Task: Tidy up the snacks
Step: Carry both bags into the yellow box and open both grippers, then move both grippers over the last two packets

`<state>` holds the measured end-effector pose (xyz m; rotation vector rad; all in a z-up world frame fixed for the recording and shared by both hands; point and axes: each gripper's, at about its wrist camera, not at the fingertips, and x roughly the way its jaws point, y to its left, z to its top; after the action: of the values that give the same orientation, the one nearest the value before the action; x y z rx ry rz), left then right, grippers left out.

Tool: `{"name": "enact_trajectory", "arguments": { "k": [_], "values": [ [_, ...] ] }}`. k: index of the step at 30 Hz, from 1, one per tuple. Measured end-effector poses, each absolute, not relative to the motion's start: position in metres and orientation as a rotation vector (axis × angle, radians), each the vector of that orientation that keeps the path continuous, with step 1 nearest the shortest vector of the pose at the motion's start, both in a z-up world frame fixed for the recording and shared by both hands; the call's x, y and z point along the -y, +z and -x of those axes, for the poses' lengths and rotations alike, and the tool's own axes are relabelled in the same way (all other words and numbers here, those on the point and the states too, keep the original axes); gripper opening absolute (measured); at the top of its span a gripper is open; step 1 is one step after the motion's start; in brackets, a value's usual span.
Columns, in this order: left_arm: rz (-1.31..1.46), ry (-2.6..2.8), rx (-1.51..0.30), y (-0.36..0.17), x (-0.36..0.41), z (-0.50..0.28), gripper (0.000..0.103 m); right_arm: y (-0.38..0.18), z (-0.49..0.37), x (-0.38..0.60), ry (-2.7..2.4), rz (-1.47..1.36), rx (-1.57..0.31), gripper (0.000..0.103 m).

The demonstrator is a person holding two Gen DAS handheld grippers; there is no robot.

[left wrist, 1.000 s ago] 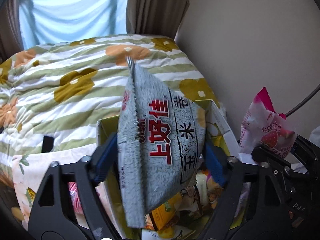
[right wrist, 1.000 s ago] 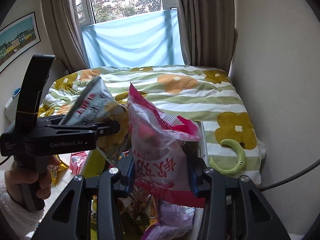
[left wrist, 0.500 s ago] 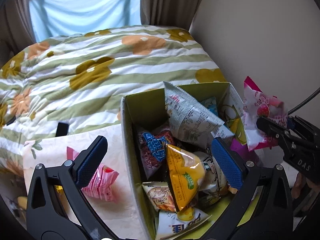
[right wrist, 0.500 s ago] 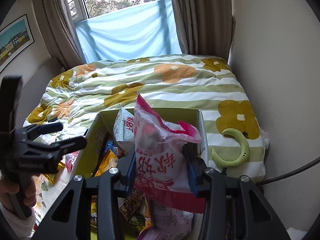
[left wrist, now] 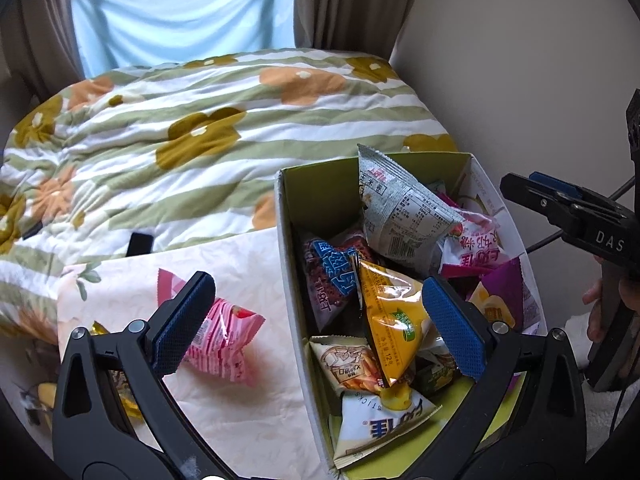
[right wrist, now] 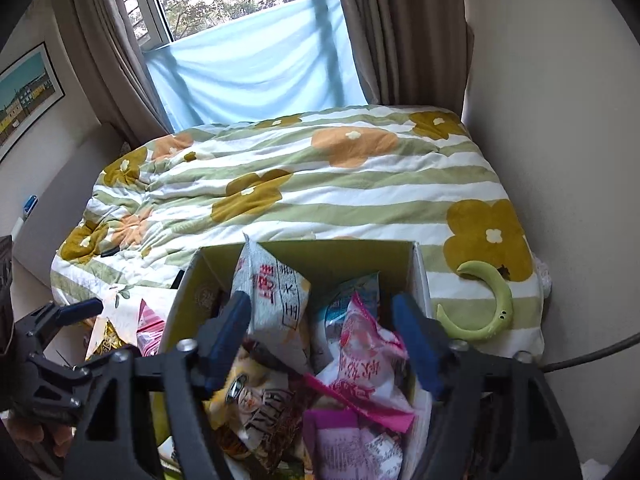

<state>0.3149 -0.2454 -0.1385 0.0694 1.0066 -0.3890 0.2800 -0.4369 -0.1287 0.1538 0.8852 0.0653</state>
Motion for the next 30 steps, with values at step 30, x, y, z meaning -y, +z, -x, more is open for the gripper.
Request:
{"name": "enact_trajectory", "arguments": {
  "k": [30],
  "values": [
    [-0.028, -0.155, -0.856, -0.088, 0.129, -0.189, 0.102, -0.093, -0.166, 0.328, 0.236, -0.079, -0.746, 0.102]
  ]
}}
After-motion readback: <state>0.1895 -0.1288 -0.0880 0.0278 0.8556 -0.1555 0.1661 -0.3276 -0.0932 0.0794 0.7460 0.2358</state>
